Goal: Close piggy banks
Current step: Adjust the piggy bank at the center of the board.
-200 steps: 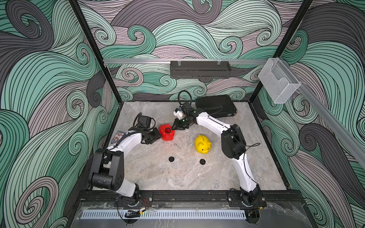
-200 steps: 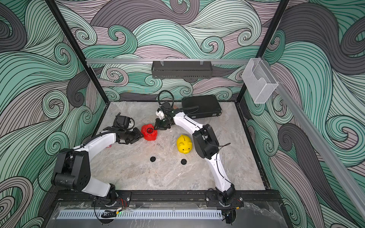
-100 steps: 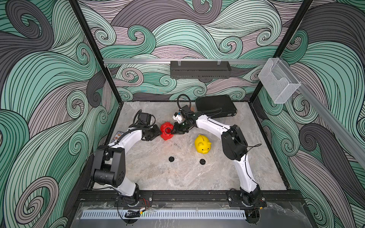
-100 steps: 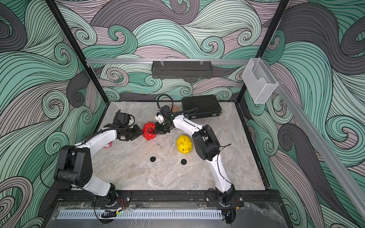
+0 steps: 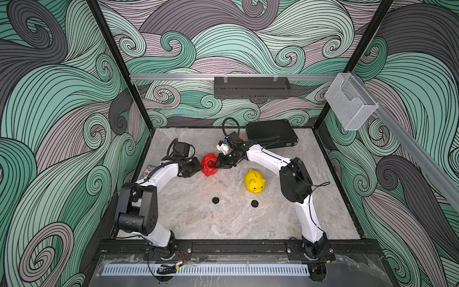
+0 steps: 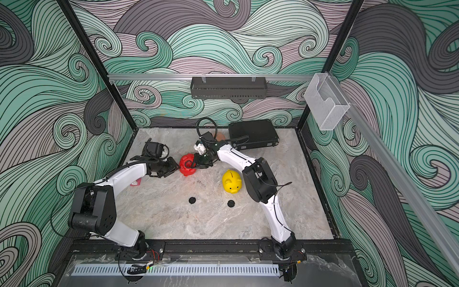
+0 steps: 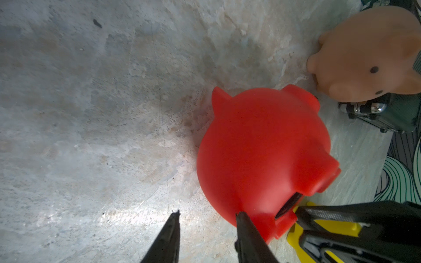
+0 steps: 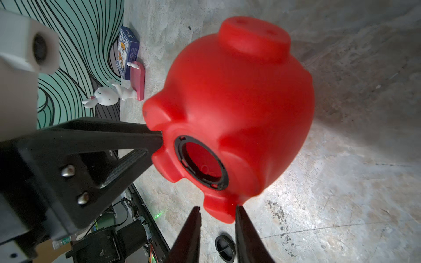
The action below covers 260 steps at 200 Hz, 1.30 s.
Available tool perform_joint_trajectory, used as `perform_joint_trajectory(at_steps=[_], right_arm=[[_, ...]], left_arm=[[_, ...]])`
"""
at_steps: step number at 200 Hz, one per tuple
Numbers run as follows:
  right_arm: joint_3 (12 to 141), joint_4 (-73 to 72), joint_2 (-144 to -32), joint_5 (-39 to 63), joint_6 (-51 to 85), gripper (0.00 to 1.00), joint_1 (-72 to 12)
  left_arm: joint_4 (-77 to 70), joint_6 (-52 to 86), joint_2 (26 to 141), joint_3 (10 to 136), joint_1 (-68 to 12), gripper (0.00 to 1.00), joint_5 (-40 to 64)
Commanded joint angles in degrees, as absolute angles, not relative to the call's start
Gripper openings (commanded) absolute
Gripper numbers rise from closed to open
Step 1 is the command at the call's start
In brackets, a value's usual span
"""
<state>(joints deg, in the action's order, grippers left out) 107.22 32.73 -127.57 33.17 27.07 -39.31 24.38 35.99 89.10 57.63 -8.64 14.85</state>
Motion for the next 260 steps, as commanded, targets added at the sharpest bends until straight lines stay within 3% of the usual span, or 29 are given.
perform_joint_trajectory(at_steps=[1,207,260], right_arm=[[108.02,32.09,-124.2,33.84,26.72,0.31,-39.55],[112.89,32.25,-128.04,30.75,27.06,0.36,-37.21],[108.73,32.26,-123.79,30.82,27.12,0.35,-37.52]], left_arm=[[25.08,35.68,87.19,57.9,-8.24,0.42,15.04],[25.26,36.48,90.66,65.52,-7.2,0.48,16.61],[25.55,36.43,87.42,64.12,-7.05,0.48,17.23]])
